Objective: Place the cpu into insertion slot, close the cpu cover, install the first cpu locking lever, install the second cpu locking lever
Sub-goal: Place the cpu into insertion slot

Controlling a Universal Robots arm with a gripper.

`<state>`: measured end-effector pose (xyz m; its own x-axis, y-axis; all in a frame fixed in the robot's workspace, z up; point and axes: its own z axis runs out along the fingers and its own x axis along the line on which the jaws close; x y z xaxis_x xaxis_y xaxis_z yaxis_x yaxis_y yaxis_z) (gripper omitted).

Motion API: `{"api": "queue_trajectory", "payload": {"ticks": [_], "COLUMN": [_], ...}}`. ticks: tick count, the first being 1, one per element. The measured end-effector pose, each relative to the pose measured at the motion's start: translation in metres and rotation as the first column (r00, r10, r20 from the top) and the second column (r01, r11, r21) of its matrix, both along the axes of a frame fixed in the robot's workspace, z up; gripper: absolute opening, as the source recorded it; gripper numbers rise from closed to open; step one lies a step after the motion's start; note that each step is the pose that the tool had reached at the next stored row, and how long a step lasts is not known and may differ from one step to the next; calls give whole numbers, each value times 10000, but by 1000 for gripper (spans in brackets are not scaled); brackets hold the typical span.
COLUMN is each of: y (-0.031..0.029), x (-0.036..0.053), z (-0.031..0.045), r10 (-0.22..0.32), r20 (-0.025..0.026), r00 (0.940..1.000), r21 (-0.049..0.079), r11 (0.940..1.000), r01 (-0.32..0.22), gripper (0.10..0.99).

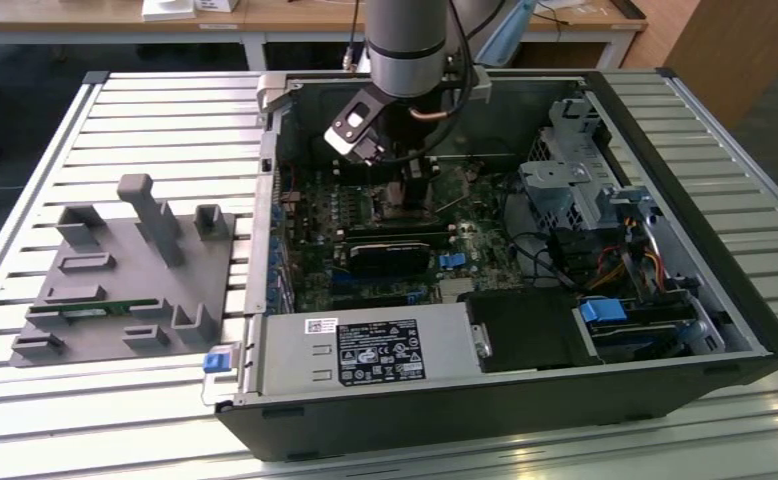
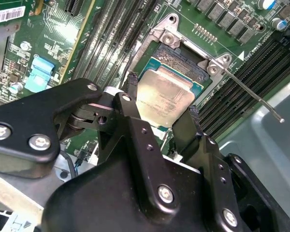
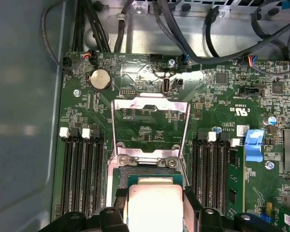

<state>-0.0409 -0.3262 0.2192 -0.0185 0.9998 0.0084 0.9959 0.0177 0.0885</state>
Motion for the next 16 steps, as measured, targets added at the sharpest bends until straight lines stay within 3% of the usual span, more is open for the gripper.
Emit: {"api": "queue_trajectory", "payload": {"ticks": [16], "y": [33], "x": [-18], "z": [-130], "r10": [-89], "r20": [0], "r00": [10000], "r21": [-1], "r11": [10000], "r01": [89], "gripper": [537]}}
